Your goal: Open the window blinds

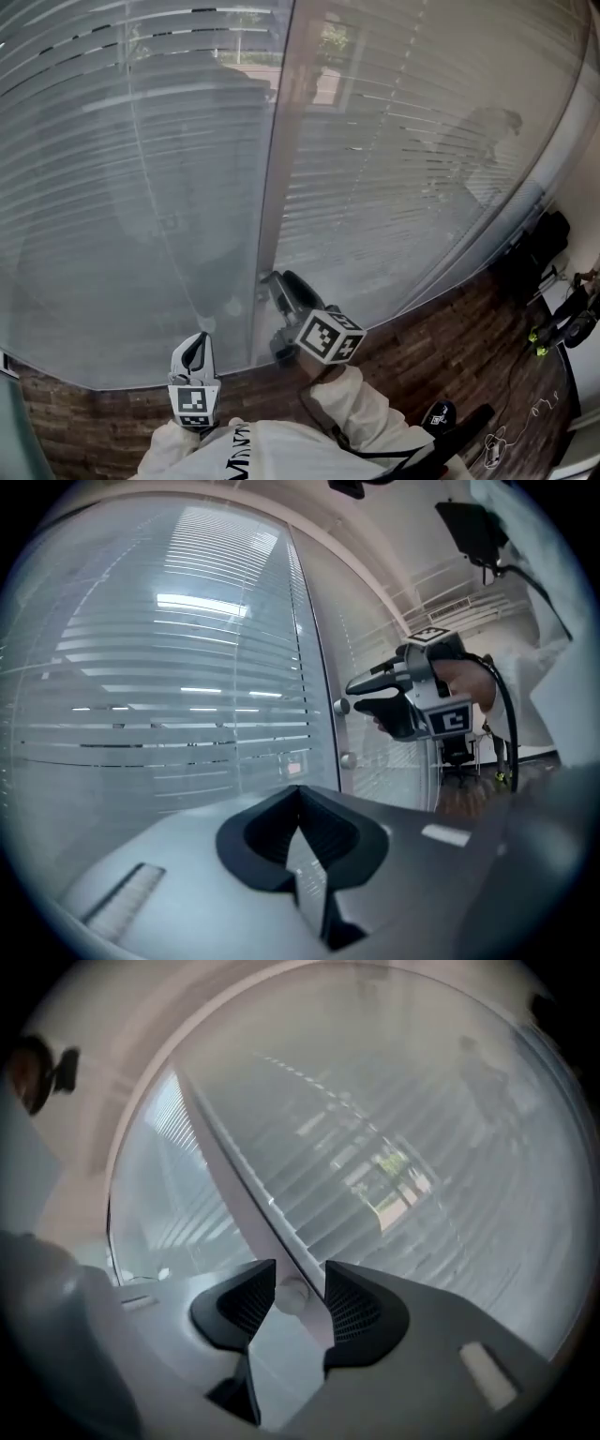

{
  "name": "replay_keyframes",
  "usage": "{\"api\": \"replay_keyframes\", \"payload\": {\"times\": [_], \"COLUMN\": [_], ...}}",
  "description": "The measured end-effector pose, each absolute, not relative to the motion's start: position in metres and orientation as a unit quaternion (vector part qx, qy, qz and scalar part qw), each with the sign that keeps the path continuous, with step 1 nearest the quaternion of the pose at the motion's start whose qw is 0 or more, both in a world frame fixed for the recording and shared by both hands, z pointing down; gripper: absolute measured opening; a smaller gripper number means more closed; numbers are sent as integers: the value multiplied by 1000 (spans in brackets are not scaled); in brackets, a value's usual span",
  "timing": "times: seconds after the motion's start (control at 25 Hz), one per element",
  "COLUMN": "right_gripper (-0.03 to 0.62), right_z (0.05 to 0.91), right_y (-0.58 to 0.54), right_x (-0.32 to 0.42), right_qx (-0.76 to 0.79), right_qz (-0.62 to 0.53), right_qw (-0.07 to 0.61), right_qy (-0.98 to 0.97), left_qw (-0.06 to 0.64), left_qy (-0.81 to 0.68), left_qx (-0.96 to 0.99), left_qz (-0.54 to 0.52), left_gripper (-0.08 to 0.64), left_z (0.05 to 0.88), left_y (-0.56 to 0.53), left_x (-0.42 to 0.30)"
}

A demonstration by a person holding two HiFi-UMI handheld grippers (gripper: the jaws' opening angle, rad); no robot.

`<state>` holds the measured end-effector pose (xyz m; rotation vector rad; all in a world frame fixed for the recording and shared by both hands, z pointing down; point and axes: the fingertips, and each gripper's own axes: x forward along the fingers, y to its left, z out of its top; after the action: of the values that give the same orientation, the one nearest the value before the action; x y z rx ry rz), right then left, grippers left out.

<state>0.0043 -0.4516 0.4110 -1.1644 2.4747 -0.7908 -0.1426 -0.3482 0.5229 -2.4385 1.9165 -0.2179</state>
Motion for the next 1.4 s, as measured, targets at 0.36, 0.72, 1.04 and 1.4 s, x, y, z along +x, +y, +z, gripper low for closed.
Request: {"api": "replay_keyframes", "payload": {"times": [0.36,0.72,1.04,1.4], "right_gripper": [200,200,150,126], "right_z": [411,436,447,435], "right_y": [-425,-429,-435,-436], "right_x": [-23,-34,-38,-39], "right_qx": [-407,-330,-309,-413], "right_qz": [200,508,595,347], "right_qw": [-192,-382,-442,-320], "right_qy": [871,698,597,779], "left_qw": [18,21,19,16], "left_qy": [607,604,608,607], "left_qx": [-791,-794,-790,-791], "left_qz": [-69,-68,-69,-72], "left_gripper": [0,0,0,0], "left_z": [520,520,521,524], "left_y": [-347,-347,-343,-344], "left_x": [-131,-126,-129,-128]}}
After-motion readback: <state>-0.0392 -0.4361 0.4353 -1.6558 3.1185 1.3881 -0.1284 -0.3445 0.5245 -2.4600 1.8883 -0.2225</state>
